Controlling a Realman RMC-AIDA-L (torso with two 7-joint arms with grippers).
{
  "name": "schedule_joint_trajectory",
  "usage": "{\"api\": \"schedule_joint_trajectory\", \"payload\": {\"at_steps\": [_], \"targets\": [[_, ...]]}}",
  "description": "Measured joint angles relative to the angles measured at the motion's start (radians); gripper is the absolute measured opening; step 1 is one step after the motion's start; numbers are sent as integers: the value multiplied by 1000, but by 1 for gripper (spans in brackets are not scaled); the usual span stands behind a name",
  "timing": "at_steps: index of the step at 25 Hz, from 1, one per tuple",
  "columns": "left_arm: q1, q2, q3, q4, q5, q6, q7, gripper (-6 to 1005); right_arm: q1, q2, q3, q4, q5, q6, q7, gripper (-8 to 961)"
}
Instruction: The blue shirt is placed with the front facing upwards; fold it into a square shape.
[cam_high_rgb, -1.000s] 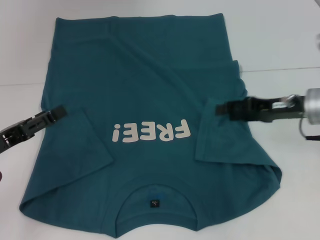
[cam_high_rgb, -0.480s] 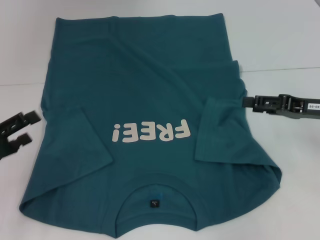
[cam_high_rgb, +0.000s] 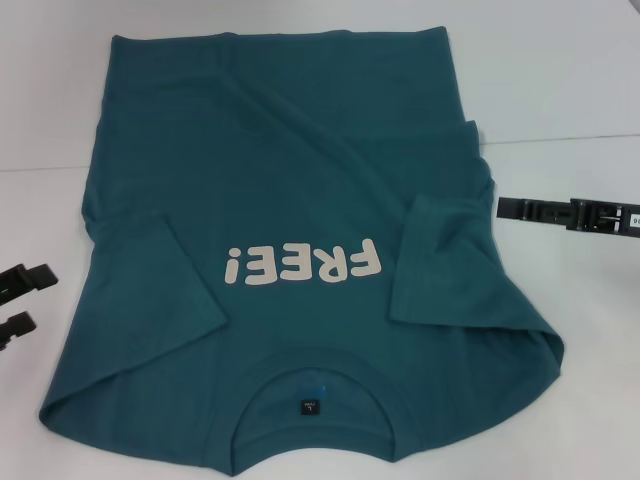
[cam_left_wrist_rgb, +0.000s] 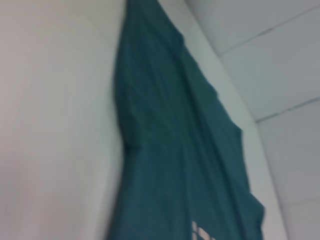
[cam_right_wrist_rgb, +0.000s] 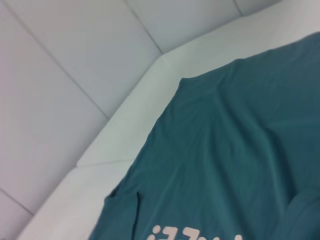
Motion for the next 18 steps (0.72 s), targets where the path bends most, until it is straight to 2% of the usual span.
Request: {"api": "schedule_joint_trajectory", "payload": {"at_steps": [5, 18], "targets": [[3, 2, -23, 11, 38, -28, -28, 914, 8, 2, 16, 14, 12, 5, 88, 671], [56, -11, -30, 11, 82, -8, -63, 909, 9, 7, 44, 28, 20, 9, 93, 669]]}}
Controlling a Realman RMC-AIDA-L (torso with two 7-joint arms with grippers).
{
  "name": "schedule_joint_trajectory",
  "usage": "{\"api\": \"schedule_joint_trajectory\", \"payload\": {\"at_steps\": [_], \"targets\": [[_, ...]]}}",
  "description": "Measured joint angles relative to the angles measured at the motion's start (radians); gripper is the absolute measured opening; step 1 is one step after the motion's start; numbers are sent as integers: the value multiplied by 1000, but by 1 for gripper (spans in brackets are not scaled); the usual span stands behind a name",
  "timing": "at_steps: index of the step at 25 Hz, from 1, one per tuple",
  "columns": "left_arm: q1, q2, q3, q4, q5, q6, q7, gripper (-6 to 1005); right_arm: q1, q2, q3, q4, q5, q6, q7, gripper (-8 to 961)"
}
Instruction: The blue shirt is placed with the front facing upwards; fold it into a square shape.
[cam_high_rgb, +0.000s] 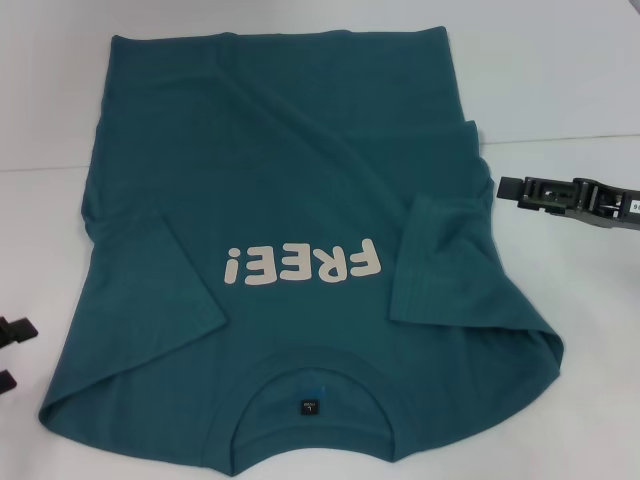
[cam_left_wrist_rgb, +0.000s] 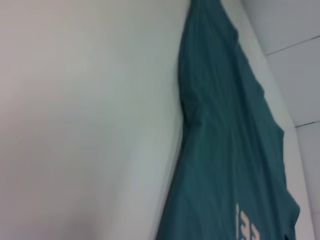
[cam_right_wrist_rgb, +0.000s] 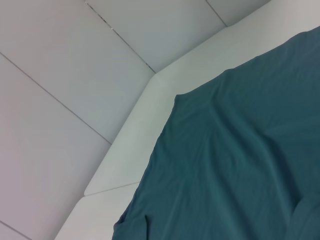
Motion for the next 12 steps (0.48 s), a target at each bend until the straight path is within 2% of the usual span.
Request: {"api": "schedule_joint_trajectory", "payload": {"at_steps": [12], "targets": [[-6, -2, 9, -3, 60, 32, 72, 904, -9, 2, 0, 1, -2, 1, -8, 671]]}}
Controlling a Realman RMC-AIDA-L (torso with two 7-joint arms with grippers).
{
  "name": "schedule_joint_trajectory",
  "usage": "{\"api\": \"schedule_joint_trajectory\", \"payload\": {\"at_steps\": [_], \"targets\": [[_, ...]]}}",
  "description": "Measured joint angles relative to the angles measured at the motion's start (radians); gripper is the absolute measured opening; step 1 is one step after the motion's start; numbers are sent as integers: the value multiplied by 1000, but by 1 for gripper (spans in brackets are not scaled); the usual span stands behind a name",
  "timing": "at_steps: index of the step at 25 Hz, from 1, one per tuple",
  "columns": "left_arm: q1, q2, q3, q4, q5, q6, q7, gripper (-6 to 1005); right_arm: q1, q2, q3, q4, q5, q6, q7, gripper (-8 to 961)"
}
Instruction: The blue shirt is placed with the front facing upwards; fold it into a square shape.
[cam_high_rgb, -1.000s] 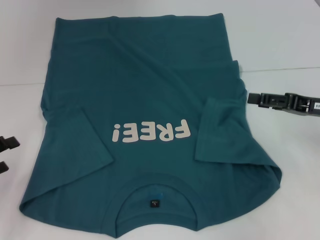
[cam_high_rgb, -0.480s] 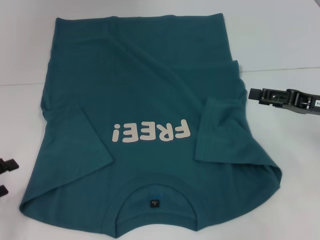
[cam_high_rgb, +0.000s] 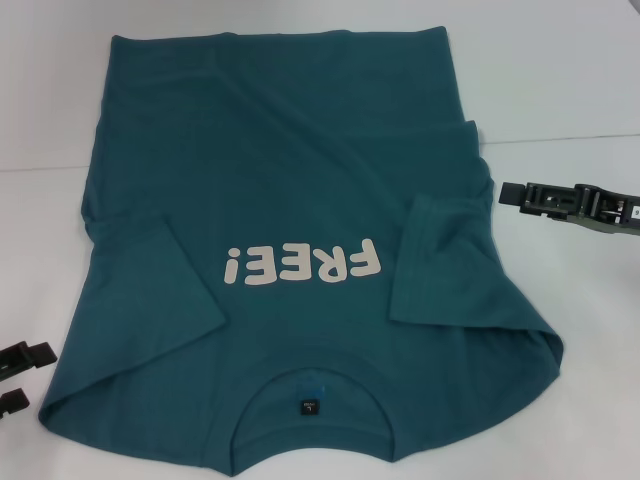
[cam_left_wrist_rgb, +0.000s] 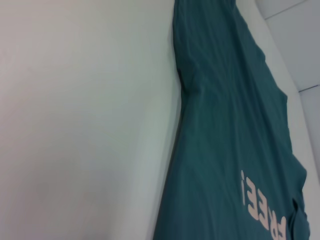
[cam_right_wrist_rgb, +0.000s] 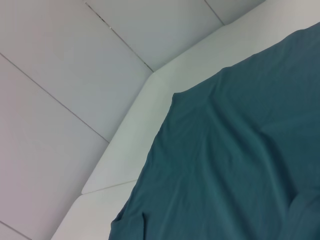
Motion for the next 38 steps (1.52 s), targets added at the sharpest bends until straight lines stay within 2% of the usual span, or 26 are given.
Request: {"api": "schedule_joint_trajectory", "payload": {"at_steps": [17, 38], "targets": [[4, -9, 3, -15, -5, -57, 1, 898, -2, -1, 0, 3, -1, 24, -1, 670], [-9, -6, 34, -62, 7, -96, 32, 890, -2, 0, 9, 3, 2, 24, -2, 670]]}}
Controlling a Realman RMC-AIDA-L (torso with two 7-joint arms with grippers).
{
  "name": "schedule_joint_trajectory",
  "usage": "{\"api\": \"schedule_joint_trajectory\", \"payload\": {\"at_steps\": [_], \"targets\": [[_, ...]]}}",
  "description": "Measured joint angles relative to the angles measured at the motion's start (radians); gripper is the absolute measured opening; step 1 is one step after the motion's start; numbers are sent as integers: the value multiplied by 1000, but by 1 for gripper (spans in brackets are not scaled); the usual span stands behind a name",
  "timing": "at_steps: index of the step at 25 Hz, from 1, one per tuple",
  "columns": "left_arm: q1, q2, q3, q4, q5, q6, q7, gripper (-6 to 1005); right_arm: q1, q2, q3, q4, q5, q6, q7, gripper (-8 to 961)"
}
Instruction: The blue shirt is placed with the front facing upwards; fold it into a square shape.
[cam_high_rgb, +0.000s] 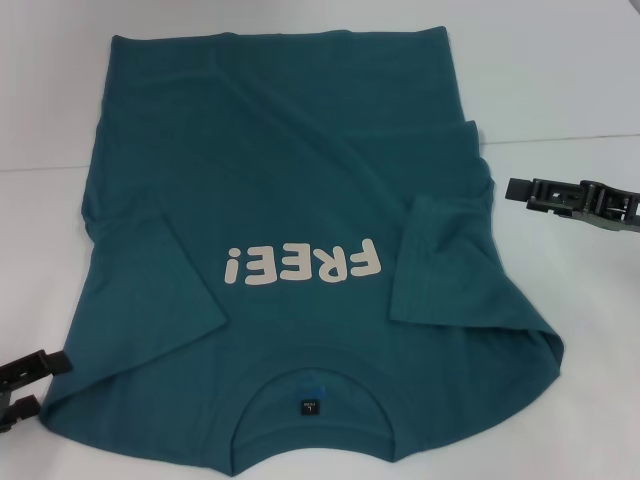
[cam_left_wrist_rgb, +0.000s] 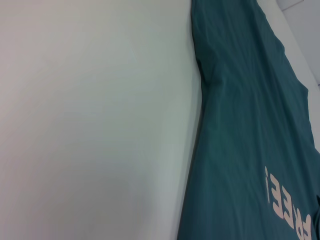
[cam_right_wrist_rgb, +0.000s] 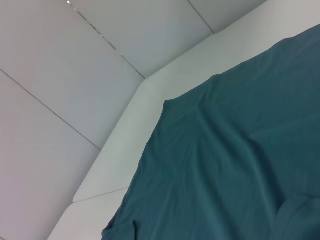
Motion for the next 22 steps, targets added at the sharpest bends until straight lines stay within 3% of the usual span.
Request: {"api": "schedule_joint_trajectory", "payload": {"at_steps": [22], "targets": [[-29, -3, 9, -14, -9, 49, -5, 882, 0, 0, 1, 0, 0, 0, -1, 670]]}}
